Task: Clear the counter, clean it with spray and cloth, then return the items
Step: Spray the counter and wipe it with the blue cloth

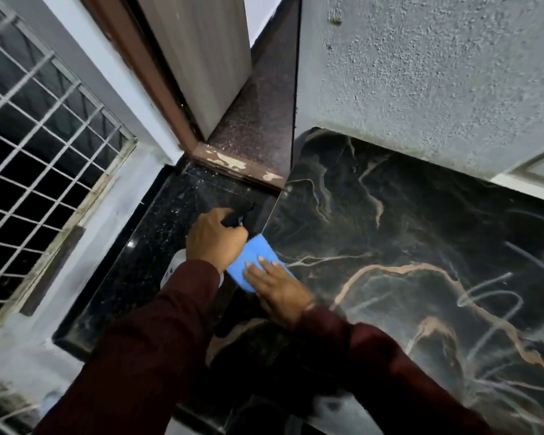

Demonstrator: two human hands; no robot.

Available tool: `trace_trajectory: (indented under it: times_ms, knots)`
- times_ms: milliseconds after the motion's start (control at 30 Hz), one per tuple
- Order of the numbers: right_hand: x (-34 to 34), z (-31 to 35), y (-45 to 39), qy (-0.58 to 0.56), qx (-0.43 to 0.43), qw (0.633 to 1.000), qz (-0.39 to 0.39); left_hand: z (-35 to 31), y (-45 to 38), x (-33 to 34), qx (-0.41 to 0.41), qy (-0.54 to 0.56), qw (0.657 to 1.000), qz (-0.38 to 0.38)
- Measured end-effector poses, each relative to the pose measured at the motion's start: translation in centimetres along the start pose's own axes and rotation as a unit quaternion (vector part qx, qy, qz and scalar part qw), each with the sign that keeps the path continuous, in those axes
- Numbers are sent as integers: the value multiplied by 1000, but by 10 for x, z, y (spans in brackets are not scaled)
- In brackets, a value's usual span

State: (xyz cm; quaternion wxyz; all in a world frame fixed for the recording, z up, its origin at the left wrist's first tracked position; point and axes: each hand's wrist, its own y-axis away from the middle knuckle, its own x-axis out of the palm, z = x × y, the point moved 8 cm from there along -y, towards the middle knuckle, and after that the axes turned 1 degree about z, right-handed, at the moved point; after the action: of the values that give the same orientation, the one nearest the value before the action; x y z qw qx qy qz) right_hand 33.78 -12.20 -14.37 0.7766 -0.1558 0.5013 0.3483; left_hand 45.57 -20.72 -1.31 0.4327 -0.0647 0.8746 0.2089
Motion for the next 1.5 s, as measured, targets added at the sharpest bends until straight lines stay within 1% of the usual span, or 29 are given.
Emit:
trace_trajectory:
  times_ms: [67, 100, 167, 233, 267, 300, 333, 367, 467, 533, 567, 600, 633, 700, 733, 767, 800, 833, 933, 1000, 1033, 1100, 1167, 1200, 1300, 1333, 1367, 1467, 1500]
  knots:
    - [-4, -16, 35, -8, -24, 1000, 9, 5, -3, -4, -4, 1, 1000, 1]
    - [-16, -37, 48, 12, -6, 1000, -7, 7, -4, -6, -3, 5, 1000, 2]
    - [-52, -96, 62, 29, 99, 992, -66, 10, -5, -9, 1, 10, 1000, 1]
    - [-84, -141, 59, 8, 234, 961, -145, 10, -5, -9, 6, 9, 1000, 1]
    - [-89, -145, 52, -12, 291, 943, -162, 9, -4, -9, 6, 7, 1000, 2]
    - [-84, -135, 40, -22, 320, 932, -166, 10, -2, -9, 3, 4, 1000, 6]
    - [-74, -115, 28, -17, 317, 934, -165, 11, 0, -8, 0, 2, 1000, 11]
    - [-60, -86, 19, -11, 280, 948, -151, 11, 2, -6, -2, 1, 1000, 17]
    - [-9, -6, 31, 13, 91, 995, -50, 8, 7, -1, -1, 2, 1000, 25]
    - [-8, -11, 61, 21, 22, 999, -10, 6, 9, 1, 2, 0, 999, 32]
    - [-16, -29, 75, 28, 23, 999, -23, 6, 12, 2, 6, -4, 999, 40]
    - [-28, -55, 85, 35, 57, 997, -46, 6, 13, 3, 10, -2, 999, 44]
    - [-44, -87, 96, 26, 126, 988, -81, 6, 15, 3, 13, 1, 999, 44]
    - [-76, -142, 111, -18, 300, 939, -165, 8, 17, 4, 15, -4, 999, 41]
    - [-81, -152, 111, -32, 367, 910, -189, 9, 18, 5, 16, -6, 999, 40]
    - [-79, -145, 102, -36, 402, 892, -205, 9, 19, 5, 17, -8, 999, 39]
    - [-69, -125, 90, -33, 404, 890, -209, 8, 21, 7, 19, -10, 999, 42]
    - [-54, -95, 75, -31, 370, 907, -198, 6, 23, 8, 19, -13, 999, 46]
    - [0, -1, 62, -4, 161, 983, -83, -2, 29, 12, 23, -10, 999, 48]
    - [2, -1, 77, 16, 69, 997, -37, -11, 29, 13, 40, -2, 998, 44]
    - [-6, -22, 85, 23, 75, 996, -42, -16, 29, 15, 49, -3, 998, 47]
    - [-36, -86, 103, -1, 188, 978, -92, -25, 29, 18, 62, -8, 997, 53]
    - [-69, -156, 146, -27, 356, 919, -165, -35, 31, 26, 78, -16, 995, 59]
    - [-79, -179, 169, -38, 411, 891, -191, -41, 33, 29, 87, -19, 994, 59]
    - [-85, -196, 213, -56, 510, 825, -237, -65, 38, 43, 116, -28, 990, 72]
    - [-77, -184, 213, -54, 519, 820, -236, -72, 39, 47, 123, -34, 989, 72]
    - [-67, -167, 205, -53, 509, 828, -230, -79, 42, 52, 134, -47, 987, 74]
    - [-42, -129, 190, -53, 413, 891, -178, -101, 53, 72, 158, -81, 980, 89]
    - [-47, -134, 199, -48, 398, 899, -176, -107, 56, 79, 160, -83, 979, 98]
